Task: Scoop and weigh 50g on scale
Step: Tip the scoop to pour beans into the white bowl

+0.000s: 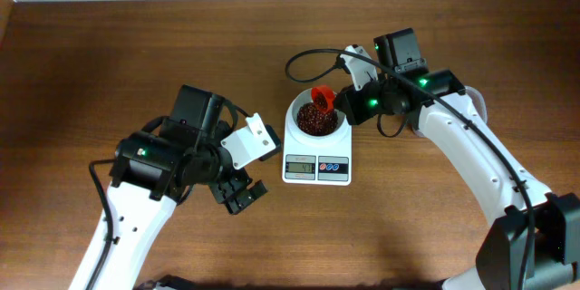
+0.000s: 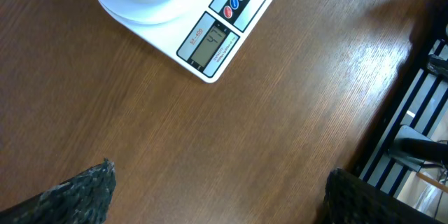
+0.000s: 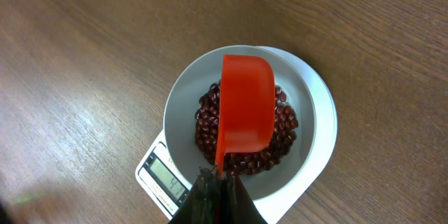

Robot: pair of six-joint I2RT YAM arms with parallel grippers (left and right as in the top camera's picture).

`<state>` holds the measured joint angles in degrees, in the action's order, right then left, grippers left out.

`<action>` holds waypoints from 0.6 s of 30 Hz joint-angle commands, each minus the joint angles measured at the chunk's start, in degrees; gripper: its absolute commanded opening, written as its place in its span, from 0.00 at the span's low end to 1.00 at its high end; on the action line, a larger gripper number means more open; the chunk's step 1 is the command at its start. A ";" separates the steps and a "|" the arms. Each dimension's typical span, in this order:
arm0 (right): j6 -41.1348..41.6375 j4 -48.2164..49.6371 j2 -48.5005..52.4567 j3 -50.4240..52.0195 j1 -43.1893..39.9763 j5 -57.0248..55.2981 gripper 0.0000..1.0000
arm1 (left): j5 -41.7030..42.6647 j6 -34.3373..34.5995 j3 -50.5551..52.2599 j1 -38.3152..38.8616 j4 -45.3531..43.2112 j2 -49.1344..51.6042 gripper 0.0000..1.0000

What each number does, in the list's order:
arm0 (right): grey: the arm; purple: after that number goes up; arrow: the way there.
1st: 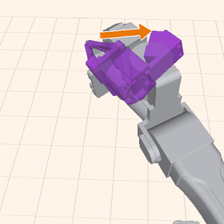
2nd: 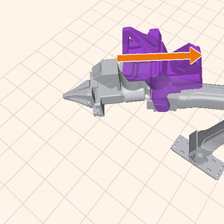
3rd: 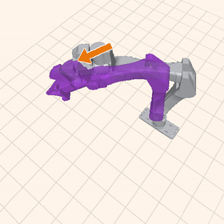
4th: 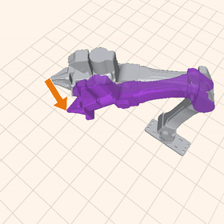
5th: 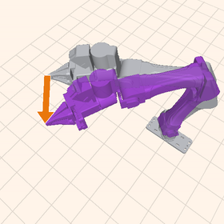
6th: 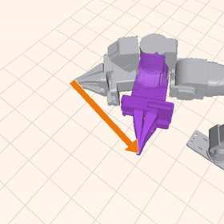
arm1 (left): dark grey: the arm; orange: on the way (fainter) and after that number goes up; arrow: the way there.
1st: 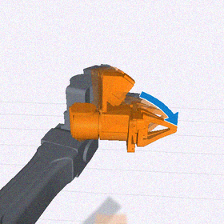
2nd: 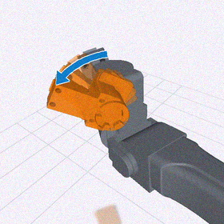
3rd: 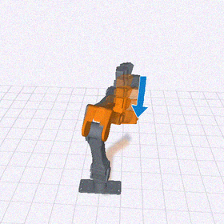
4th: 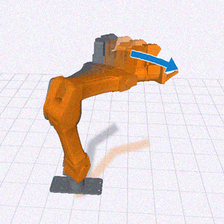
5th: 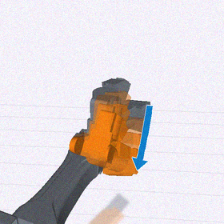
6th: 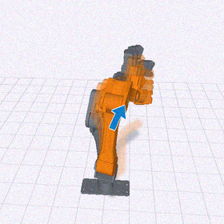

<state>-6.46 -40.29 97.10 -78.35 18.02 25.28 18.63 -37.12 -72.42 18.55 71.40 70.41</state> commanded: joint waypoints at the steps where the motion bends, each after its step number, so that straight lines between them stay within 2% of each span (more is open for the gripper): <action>1: -0.61 -0.24 -1.79 -1.49 0.52 -0.24 0.04 | 0.00 -0.90 0.28 -0.35 0.09 0.09 0.99; 18: -0.66 -1.33 -2.16 -1.49 0.66 0.92 0.04 | 0.00 -0.90 0.28 -0.35 0.09 0.09 0.99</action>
<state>-6.48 -41.78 97.10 -78.39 18.15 25.30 18.63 -37.10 -72.42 18.55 71.40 70.41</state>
